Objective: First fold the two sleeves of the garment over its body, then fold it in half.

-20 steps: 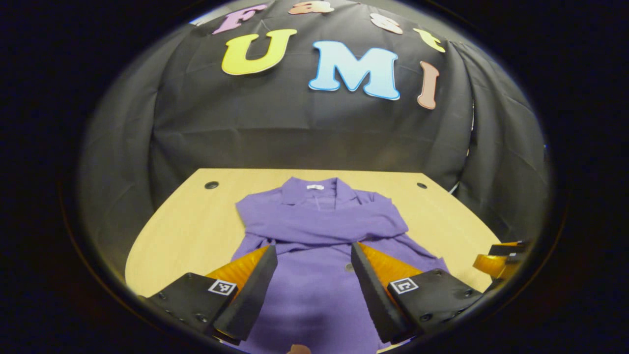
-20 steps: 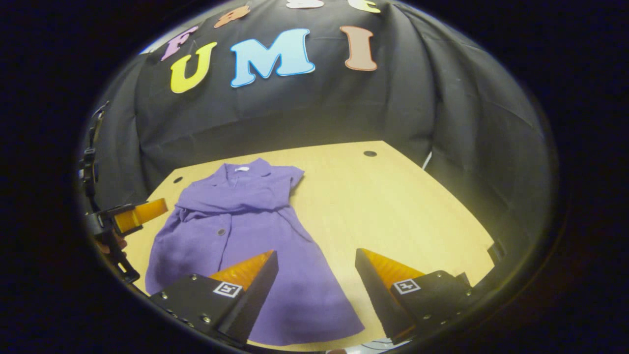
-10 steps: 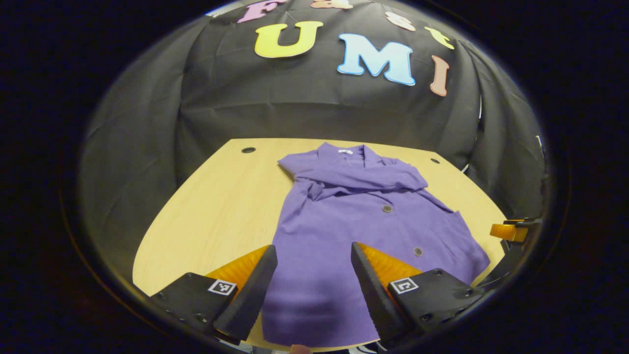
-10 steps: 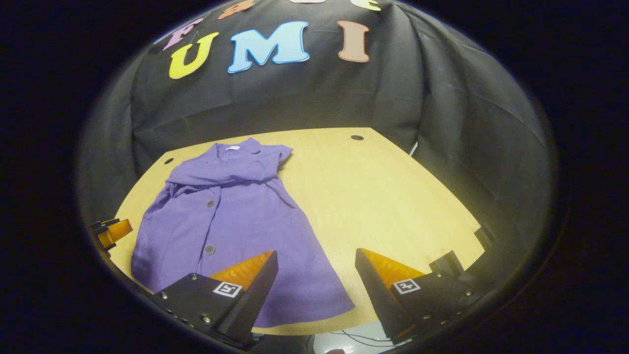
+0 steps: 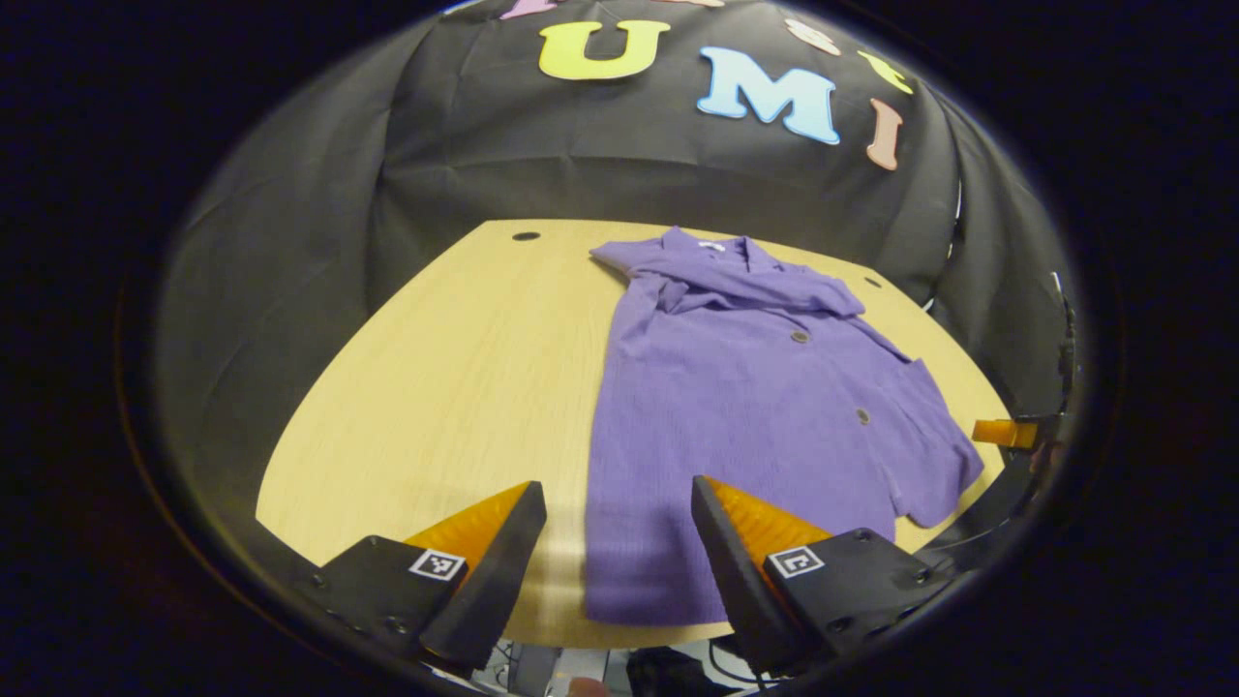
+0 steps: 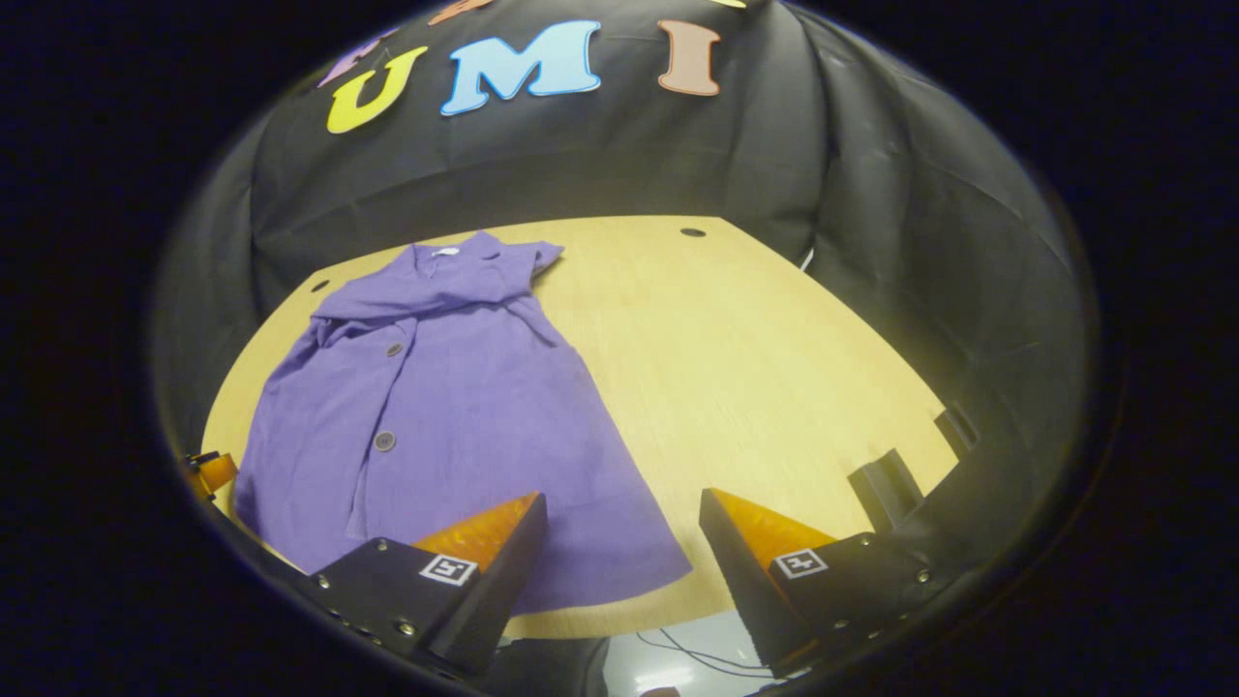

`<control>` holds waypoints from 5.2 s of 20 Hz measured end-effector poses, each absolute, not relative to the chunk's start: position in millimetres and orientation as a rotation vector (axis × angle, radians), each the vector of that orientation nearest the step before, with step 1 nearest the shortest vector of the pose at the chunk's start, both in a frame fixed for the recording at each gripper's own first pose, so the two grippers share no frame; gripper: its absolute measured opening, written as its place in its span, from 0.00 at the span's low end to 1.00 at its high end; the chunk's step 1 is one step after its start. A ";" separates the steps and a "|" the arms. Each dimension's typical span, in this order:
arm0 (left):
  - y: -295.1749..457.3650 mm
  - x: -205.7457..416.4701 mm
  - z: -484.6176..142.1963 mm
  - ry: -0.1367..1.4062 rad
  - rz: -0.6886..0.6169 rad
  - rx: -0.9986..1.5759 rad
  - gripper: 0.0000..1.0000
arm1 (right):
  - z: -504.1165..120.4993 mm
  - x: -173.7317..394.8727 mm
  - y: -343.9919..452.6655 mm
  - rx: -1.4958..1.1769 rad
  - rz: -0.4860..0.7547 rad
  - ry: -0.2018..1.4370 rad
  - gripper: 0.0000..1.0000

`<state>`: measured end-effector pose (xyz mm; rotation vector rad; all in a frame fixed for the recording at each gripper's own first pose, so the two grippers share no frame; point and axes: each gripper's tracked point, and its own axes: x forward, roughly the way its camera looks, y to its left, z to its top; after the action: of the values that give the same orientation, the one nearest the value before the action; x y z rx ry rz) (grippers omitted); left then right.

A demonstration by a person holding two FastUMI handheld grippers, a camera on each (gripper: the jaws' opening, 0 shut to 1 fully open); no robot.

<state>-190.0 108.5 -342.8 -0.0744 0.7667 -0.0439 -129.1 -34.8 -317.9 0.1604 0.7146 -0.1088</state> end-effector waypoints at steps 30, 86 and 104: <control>66.6 -204.7 -372.2 0.834 -0.075 0.006 0.08 | -352.3 -131.1 8.2 0.246 -0.107 0.842 0.16; 84.3 289.6 -225.8 0.437 0.121 -0.207 0.06 | -186.4 330.8 7.5 0.389 0.229 0.525 0.02; 47.8 289.3 -235.3 0.491 0.121 -0.054 0.88 | -167.7 323.5 16.0 0.138 0.205 0.469 0.45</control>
<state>289.3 47.8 -235.3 -0.0537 0.4911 0.1212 323.5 16.0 -167.7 0.1379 0.4688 0.2047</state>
